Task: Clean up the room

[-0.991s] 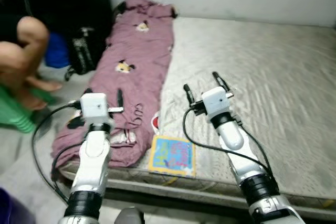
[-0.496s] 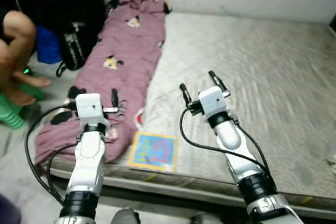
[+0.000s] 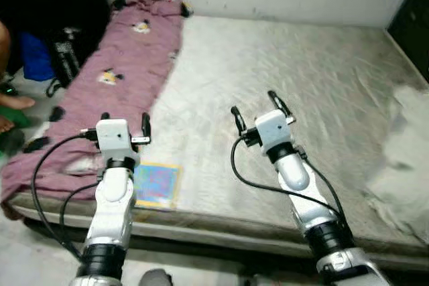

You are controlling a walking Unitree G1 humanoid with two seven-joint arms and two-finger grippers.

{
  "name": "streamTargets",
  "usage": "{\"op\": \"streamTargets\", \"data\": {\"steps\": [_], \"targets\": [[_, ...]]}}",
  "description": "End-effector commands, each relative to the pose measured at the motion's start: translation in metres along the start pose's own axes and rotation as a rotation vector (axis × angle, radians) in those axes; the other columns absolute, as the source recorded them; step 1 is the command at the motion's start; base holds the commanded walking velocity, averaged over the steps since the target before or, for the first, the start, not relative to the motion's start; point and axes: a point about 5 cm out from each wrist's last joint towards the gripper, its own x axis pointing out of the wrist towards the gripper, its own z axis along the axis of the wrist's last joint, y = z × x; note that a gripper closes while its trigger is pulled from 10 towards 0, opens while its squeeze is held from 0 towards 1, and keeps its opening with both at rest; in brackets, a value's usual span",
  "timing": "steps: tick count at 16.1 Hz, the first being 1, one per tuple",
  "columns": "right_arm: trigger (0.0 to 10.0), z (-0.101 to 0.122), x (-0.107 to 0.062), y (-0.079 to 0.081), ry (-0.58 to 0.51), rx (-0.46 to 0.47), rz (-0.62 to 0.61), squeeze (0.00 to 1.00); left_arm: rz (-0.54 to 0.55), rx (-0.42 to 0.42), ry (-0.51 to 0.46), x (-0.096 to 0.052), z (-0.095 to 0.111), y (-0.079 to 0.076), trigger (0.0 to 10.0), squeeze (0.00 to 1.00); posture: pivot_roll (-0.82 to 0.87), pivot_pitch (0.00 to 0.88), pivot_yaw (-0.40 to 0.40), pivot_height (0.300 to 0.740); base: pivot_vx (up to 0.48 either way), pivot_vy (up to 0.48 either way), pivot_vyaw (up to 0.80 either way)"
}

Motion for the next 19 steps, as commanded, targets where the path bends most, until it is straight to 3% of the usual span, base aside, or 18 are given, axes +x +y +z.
{"op": "streamTargets", "data": {"steps": [1, 8, 11, 16, 19], "targets": [[10.0, 0.005, 0.0032, -0.0032, -0.02, 0.005, -0.017, 0.0, -0.015, 0.015, -0.009, 0.0008, 0.0025, -0.0007, 10.0, 0.0, 0.04, 0.0, 0.013, 0.74, 0.0, -0.371, 0.0], [10.0, 0.0031, 0.0026, -0.0045, -0.005, 0.018, -0.021, 0.0, -0.014, 0.01, -0.008, 0.0005, 0.0021, -0.0023, 10.0, 0.0, 0.04, 0.0, 0.01, 0.74, 0.0, -0.37, -0.44], [10.0, 0.0032, 0.0026, -0.0042, -0.005, 0.013, -0.017, 0.0, -0.014, 0.012, -0.009, 0.0006, 0.0022, -0.0022, 10.0, 0.0, 0.04, 0.0, 0.009, 0.74, 0.0, -0.364, 0.0], [10.0, 0.0032, 0.0031, -0.0036, -0.007, 0.006, -0.013, 0.0, -0.046, 0.003, -0.048, -0.0002, 0.0065, -0.0031, 10.0, 0.0, 0.04, 0.0, 0.008, 0.74, 0.0, 0.0, 0.0], [10.0, 0.0035, 0.0036, -0.003, -0.009, 0.002, -0.013, 0.0, -0.051, 0.002, -0.051, -0.0008, 0.0065, -0.0027, 10.0, 0.0, 0.04, 0.0, 0.008, 0.74, 0.302, 0.0, 0.0]]}}
